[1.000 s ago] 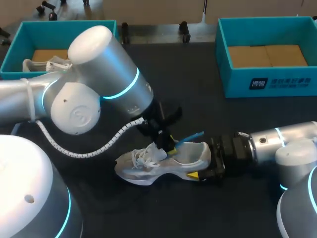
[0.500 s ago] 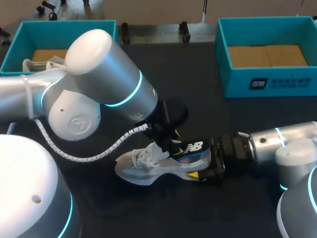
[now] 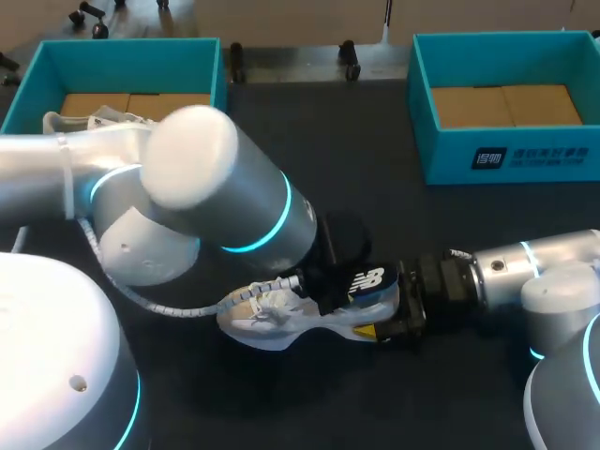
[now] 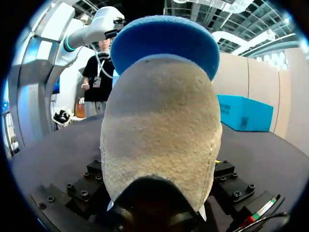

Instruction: Take the shoe out of the shoebox, open the shoe tongue, remove and reinsert the insole, then place the shoe into the shoebox

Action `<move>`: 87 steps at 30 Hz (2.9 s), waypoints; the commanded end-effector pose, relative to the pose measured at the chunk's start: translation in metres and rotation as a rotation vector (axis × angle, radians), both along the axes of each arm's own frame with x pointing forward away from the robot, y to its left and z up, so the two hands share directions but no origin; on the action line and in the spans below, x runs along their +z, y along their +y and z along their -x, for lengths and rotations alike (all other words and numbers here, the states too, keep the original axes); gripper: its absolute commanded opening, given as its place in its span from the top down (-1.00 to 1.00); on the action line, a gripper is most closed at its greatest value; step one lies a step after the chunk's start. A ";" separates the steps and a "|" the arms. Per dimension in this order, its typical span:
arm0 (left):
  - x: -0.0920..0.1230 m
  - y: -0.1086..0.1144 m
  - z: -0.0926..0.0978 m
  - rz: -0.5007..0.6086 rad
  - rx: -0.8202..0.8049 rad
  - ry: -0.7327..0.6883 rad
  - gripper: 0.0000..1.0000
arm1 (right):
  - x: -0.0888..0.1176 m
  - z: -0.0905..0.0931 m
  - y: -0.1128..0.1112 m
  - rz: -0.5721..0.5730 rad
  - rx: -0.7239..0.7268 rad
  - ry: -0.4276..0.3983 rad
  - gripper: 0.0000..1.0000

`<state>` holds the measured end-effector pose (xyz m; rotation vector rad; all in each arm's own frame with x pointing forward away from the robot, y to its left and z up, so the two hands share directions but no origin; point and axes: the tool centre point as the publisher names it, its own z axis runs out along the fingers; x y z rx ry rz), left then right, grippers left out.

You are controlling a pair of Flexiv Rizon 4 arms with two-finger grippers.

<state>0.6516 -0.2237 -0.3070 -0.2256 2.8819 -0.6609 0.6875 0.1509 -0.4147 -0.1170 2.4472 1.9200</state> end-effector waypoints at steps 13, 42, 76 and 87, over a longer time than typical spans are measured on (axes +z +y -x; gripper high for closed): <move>-0.021 -0.026 -0.002 -0.070 0.101 -0.150 0.22 | 0.001 0.001 0.001 0.004 -0.002 -0.001 1.00; -0.017 -0.014 -0.013 -0.075 0.126 -0.181 1.00 | 0.001 0.001 0.001 0.004 -0.002 -0.001 1.00; -0.020 -0.026 0.009 -0.057 0.168 -0.343 0.02 | 0.001 0.001 0.001 0.004 -0.002 -0.001 1.00; -0.025 -0.028 0.002 -0.063 0.203 -0.401 0.04 | 0.001 0.001 0.001 0.004 -0.002 -0.001 1.00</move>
